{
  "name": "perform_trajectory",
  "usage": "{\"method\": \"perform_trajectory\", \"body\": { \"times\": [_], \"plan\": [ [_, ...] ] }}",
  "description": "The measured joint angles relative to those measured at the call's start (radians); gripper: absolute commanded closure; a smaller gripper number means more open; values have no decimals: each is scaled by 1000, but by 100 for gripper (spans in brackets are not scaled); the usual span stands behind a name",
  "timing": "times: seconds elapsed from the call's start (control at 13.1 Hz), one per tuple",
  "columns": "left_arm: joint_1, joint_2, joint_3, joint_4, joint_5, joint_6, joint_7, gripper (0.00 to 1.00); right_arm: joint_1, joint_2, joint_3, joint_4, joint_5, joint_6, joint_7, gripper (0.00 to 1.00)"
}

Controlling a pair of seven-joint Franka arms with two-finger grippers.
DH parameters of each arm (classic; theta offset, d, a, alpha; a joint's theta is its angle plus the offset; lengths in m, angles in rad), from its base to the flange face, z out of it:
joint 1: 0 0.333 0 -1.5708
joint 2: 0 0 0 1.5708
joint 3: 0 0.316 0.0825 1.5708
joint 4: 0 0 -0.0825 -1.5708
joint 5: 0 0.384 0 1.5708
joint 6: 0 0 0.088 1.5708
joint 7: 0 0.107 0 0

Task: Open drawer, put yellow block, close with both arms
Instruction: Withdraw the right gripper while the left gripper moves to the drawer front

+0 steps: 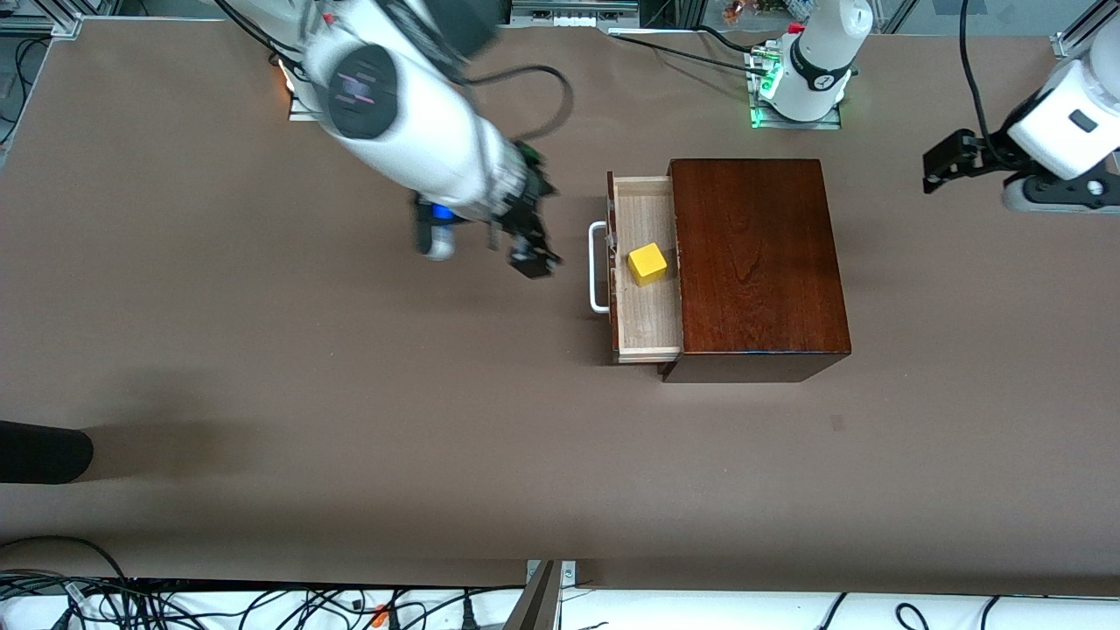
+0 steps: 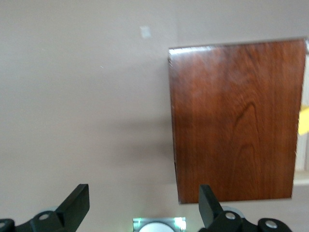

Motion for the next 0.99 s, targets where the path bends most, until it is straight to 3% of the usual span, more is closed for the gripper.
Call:
{"method": "perform_trajectory", "body": {
  "times": [0.08,0.23,0.38,0.53,0.76,0.99],
  "plan": [
    [-5,14,-20,-1,-24,-20,13,0,-26,-40,-20,0,-12,-101,-155,0],
    [-18,69,-94,-2,-76,-24,20,0,-47,-105,-121,-15,-61,-253,-480,0],
    [-30,138,-199,-1,-86,-2,29,0,-54,-176,-233,-86,-108,-303,-814,0],
    [-37,199,-283,6,-92,74,83,0,-60,-270,-307,-215,-188,-294,-1126,0],
    [-74,299,-397,54,-108,172,125,0,-86,-474,-336,-516,-330,-137,-1482,0],
    [-213,396,-420,81,-102,363,244,0,-232,-603,-309,-718,-357,-46,-1774,0]
  ]
}}
